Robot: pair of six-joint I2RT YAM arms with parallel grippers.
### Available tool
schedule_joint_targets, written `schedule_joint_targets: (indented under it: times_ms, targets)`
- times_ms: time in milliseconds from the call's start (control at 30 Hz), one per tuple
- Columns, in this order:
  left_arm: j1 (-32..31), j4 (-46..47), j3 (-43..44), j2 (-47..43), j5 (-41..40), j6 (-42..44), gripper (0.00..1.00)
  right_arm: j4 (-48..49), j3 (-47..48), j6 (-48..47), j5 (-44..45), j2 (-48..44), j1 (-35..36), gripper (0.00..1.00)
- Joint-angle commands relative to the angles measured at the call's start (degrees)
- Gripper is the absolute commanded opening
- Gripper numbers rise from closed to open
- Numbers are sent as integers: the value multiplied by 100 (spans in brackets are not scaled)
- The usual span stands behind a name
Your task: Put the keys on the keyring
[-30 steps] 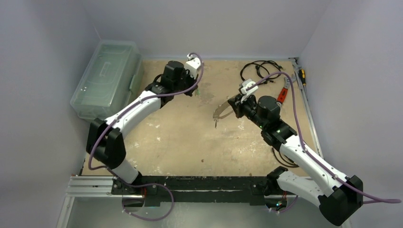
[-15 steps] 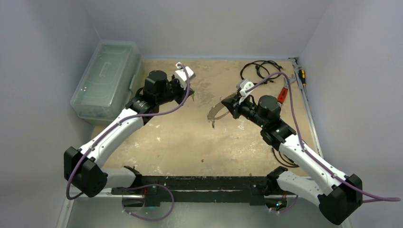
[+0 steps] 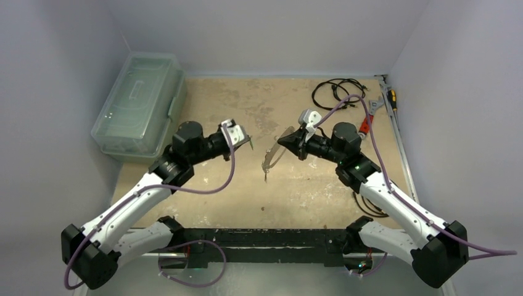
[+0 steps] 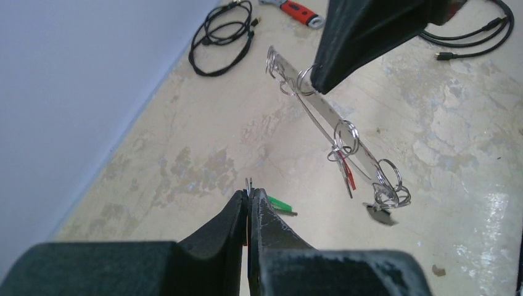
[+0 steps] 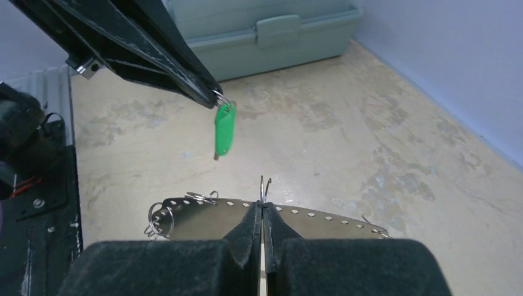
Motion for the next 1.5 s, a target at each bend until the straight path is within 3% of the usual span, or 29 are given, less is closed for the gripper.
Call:
schedule_joint_targets:
  times_ms: [0, 267, 867, 1333, 1467]
  targets:
    - [-106, 1032, -577, -650, 157, 673, 0, 130, 295, -255, -797, 76, 16, 0]
    - [-232, 933, -910, -692, 945, 1656, 0, -219, 478, -471, -1249, 115, 258, 0]
    - [-604, 647, -1071, -776, 1141, 2175, 0, -1323, 981, -1201, -1154, 517, 882, 0]
    - [-807, 458, -1054, -848, 1154, 2372, 0, -1460, 1005, -1403, -1025, 494, 975, 0]
    - [-851, 460, -1034, -841, 1169, 2395, 0, -1025, 692, -1483, -714, 262, 1109, 0]
